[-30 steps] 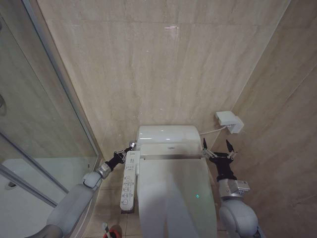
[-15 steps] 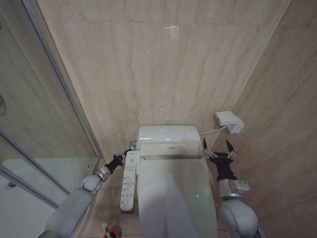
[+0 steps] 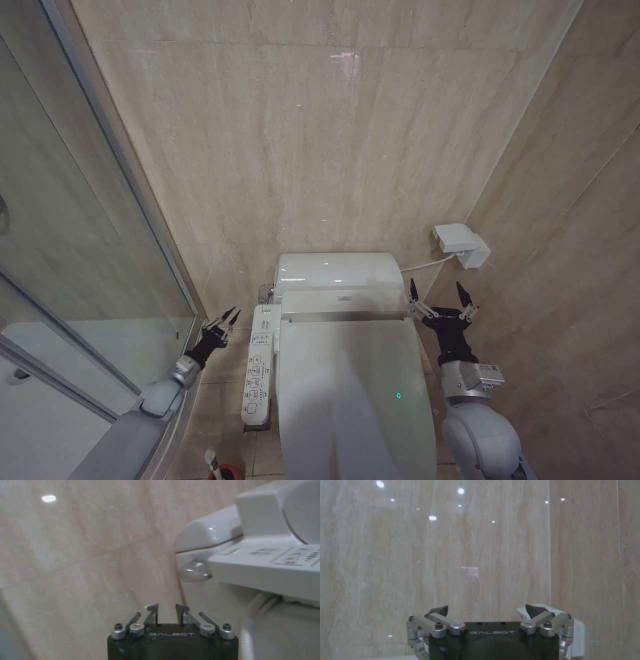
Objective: Open the toilet lid, clean the toilet bowl with a toilet brush, close the toilet lid, and flush.
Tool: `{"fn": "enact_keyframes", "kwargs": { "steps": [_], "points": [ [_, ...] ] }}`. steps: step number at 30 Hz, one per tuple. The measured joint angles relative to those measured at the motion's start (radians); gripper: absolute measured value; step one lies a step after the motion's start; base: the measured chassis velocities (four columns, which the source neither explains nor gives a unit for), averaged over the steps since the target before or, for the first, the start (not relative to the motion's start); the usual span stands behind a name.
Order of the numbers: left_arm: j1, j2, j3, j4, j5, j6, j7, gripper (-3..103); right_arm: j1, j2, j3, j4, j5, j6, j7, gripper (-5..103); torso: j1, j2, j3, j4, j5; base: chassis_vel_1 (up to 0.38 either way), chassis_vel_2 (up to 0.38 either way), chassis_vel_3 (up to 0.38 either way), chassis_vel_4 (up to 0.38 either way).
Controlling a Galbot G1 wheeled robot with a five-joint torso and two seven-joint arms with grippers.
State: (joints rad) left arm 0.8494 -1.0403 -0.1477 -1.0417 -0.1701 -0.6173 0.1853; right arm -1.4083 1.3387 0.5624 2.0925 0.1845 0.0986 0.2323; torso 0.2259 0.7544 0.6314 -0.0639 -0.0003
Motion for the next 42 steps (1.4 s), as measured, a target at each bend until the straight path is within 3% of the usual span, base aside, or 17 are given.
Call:
{"fn": "enact_keyframes", "kwargs": {
  "steps": [6,7,14,15,21,22,30,37,38,42],
  "points": [
    [0.056,0.018,-0.062,-0.105,-0.046,0.043,-0.053,24,0.000,0.000,0.000,0.000,0.000,0.000,0.000,100,0.000,0.000,0.000,-0.0004,0.0000,0.000,0.000,0.000,0.000],
    [0.071,0.021,-0.083,-0.142,-0.059,0.058,-0.064,52,0.000,0.000,0.000,0.000,0.000,0.000,0.000,100,0.000,0.000,0.000,-0.0003,0.0000,0.000,0.000,0.000,0.000],
    [0.172,0.017,-0.190,-0.333,-0.093,0.146,-0.126,52,0.000,0.000,0.000,0.000,0.000,0.000,0.000,100,0.000,0.000,0.000,-0.0003,0.0002,0.000,0.000,0.000,0.000],
    [0.195,0.015,-0.207,-0.366,-0.093,0.162,-0.142,78,0.000,0.000,0.000,0.000,0.000,0.000,0.000,100,0.000,0.000,0.000,-0.0001,0.0001,0.000,0.000,0.000,0.000],
    [0.327,0.005,-0.287,-0.516,-0.090,0.225,-0.218,78,0.000,0.000,0.000,0.000,0.000,0.000,0.000,100,0.000,0.000,0.000,0.0000,0.0000,0.000,0.000,0.000,0.000],
    [0.354,0.000,-0.305,-0.552,-0.089,0.243,-0.236,99,0.000,0.000,0.000,0.000,0.000,0.000,0.000,100,0.000,0.000,0.000,0.0001,0.0002,0.000,0.000,0.000,0.000],
    [0.482,-0.050,-0.408,-0.777,-0.087,0.322,-0.301,100,0.000,0.000,0.000,0.000,0.000,0.000,0.000,100,0.000,0.000,0.000,-0.0002,0.0001,0.000,0.000,0.000,0.000],
    [0.547,-0.104,-0.484,-0.888,-0.088,0.345,-0.317,100,0.000,0.000,0.000,0.000,0.000,0.000,0.000,100,0.000,0.000,0.000,-0.0002,0.0003,0.000,0.000,0.000,0.000],
    [0.569,-0.137,-0.499,-0.917,-0.087,0.346,-0.323,100,0.000,0.000,0.000,0.000,0.000,0.000,0.000,100,0.000,0.000,0.000,-0.0002,0.0002,0.000,0.000,0.000,0.000],
    [0.605,-0.178,-0.488,-0.952,-0.072,0.344,-0.333,100,0.000,0.000,0.000,0.000,0.000,0.000,0.000,100,0.000,0.000,0.000,-0.0001,0.0001,0.000,0.000,0.000,0.000]
  ]
}}
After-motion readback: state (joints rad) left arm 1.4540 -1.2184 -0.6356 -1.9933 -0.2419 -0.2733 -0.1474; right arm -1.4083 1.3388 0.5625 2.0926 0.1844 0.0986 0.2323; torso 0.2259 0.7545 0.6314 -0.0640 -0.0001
